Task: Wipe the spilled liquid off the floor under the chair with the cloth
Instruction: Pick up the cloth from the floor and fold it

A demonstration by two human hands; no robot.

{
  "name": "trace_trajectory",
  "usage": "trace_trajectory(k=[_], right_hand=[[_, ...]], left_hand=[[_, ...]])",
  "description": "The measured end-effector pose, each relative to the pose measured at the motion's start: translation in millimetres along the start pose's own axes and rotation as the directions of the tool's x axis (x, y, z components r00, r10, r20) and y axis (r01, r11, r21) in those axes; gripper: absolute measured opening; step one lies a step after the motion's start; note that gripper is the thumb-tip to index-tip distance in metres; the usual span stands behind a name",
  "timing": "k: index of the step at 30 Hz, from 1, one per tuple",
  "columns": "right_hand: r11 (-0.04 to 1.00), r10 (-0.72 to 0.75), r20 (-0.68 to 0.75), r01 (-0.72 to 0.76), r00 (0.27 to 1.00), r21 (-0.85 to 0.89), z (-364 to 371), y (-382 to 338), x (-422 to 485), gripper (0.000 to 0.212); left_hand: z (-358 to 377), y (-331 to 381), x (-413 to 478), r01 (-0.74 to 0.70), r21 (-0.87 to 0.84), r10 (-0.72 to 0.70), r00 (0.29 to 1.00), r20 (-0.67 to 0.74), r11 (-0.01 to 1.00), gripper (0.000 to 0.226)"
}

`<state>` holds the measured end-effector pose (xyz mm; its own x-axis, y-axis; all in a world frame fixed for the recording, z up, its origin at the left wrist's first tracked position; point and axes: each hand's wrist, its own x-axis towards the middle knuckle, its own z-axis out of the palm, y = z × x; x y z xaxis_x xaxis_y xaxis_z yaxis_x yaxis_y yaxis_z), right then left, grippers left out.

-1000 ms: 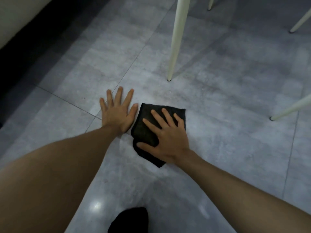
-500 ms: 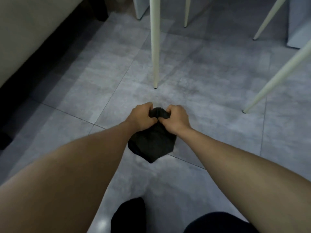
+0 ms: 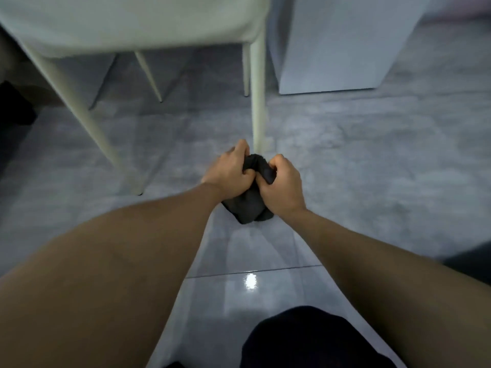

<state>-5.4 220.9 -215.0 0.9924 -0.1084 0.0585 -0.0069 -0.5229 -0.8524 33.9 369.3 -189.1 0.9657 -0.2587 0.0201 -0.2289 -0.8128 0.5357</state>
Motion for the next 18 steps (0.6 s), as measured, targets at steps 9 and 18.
trace_trajectory(k=[9, 18], right_hand=[[0.996, 0.082, -0.494, -0.092, 0.866, 0.004, -172.5, 24.4, -12.6, 0.027], [0.97, 0.176, -0.884, -0.229, 0.433, 0.081, -308.8, 22.6, -54.7, 0.026]], left_hand=[[41.4, 186.6, 73.5, -0.437, -0.011, 0.437, 0.899, 0.028, 0.899, 0.028], [90.4, 375.3, 90.2, -0.701, -0.197, 0.714, 0.7, -0.012, 0.685, 0.045]])
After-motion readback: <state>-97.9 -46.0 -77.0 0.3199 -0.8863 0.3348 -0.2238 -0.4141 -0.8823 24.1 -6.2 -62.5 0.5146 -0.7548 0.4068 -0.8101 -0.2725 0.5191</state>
